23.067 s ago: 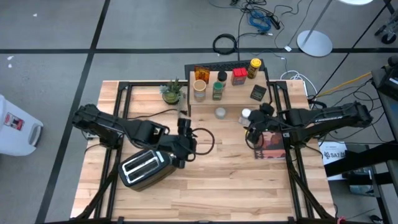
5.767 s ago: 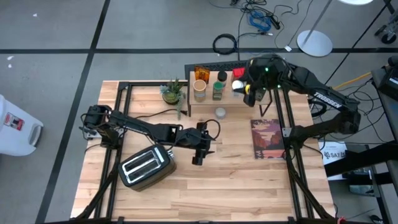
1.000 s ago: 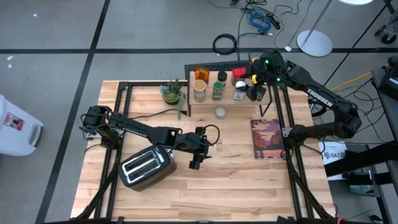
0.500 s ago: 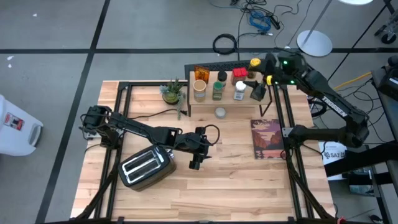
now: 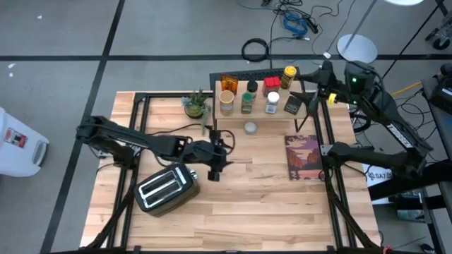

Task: Shelf spices
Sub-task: Return to Home Position

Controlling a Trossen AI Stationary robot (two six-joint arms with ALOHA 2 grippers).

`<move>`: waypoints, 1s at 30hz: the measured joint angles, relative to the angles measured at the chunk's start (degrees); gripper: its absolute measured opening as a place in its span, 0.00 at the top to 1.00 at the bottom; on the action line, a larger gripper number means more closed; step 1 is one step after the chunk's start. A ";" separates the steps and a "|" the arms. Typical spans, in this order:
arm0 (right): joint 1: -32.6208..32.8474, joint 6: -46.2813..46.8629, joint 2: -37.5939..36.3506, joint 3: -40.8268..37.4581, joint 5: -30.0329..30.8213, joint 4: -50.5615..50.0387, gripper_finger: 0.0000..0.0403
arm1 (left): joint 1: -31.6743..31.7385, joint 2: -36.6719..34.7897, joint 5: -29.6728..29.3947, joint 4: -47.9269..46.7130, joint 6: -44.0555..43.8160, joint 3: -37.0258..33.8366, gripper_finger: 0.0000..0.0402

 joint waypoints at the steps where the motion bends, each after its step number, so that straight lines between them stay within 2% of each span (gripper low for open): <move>1: 0.46 0.29 -0.54 0.01 -0.01 -0.31 0.28 | 0.00 -1.21 -1.23 -1.14 0.47 0.06 0.38; 8: 4.19 1.01 -3.62 0.00 -1.22 0.77 0.28 | 0.13 -10.30 -9.10 -9.80 1.22 0.07 0.38; 15: 6.18 2.25 -5.60 0.00 -1.28 -0.22 0.28 | 1.29 -18.93 -13.46 -18.21 0.63 0.07 0.38; 30: 6.71 1.87 -10.97 -0.01 -1.23 -6.20 0.28 | 3.49 -34.70 -17.08 -27.40 -2.62 0.05 0.38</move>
